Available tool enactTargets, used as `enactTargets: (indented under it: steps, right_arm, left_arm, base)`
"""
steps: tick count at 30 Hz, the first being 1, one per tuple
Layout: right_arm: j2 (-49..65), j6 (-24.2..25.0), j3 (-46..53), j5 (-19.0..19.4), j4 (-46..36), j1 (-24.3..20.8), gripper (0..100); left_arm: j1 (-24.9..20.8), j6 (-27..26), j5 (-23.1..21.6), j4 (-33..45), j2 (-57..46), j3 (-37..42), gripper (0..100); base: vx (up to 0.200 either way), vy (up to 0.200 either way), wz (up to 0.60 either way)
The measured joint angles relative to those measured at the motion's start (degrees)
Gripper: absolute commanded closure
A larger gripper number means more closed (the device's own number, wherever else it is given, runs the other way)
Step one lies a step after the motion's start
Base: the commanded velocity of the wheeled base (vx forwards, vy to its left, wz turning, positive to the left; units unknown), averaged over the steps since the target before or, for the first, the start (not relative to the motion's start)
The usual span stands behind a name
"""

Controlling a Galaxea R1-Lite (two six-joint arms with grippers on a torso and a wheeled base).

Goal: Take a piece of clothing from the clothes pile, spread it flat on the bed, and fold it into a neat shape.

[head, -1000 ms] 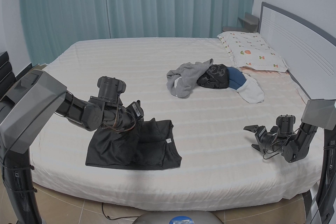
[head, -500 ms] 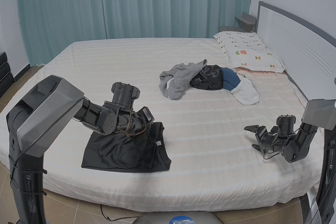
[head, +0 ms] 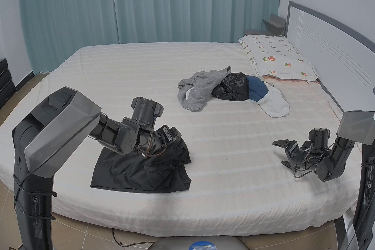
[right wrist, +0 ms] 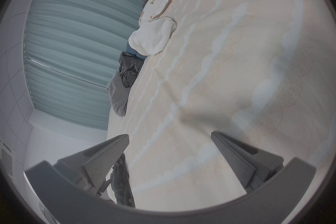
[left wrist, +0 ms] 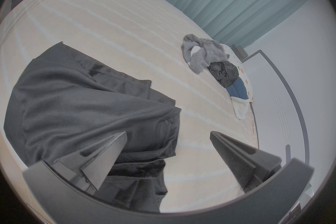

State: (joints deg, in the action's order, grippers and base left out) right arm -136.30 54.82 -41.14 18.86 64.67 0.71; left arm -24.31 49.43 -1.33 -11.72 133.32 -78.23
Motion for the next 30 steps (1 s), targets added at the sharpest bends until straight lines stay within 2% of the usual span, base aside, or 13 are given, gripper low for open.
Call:
enactTargets:
  steps: [4, 10, 15, 19, 25, 30]
  right_arm:
    - [0.0, 0.0, 0.0, 0.0, 0.0, 0.0, 0]
    - [0.0, 0.0, 0.1, 0.0, 0.0, 0.0, 0]
    - [0.0, 0.0, 0.2, 0.0, 0.0, 0.0, 0]
    - [0.0, 0.0, 0.2, 0.0, 0.0, 0.0, 0]
    - [0.0, -0.1, 0.1, -0.2, 0.0, 0.0, 0]
    - [0.1, 0.0, 0.3, -0.4, -0.5, -0.8, 0]
  left_arm:
    - [0.4, 0.8, 0.0, -0.4, -1.8, 3.1, 0]
    - [3.3, 6.0, -0.4, -2.7, -5.1, 8.2, 0]
    - [6.1, 8.8, -2.7, -6.1, -7.1, 13.1, 0]
    - [9.4, 12.3, -6.1, -8.3, -8.3, 17.0, 0]
    - [13.4, 13.4, -11.6, -8.7, -10.0, 21.0, 0]
    - [16.2, 13.5, -13.0, -8.3, -11.3, 22.5, 0]
  base:
    - [0.000, 0.000, 0.00]
    - [0.000, 0.000, 0.00]
    - [0.000, 0.000, 0.00]
    - [0.000, 0.200, 0.00]
    - [0.000, 0.200, 0.00]
    - [0.000, 0.200, 0.00]
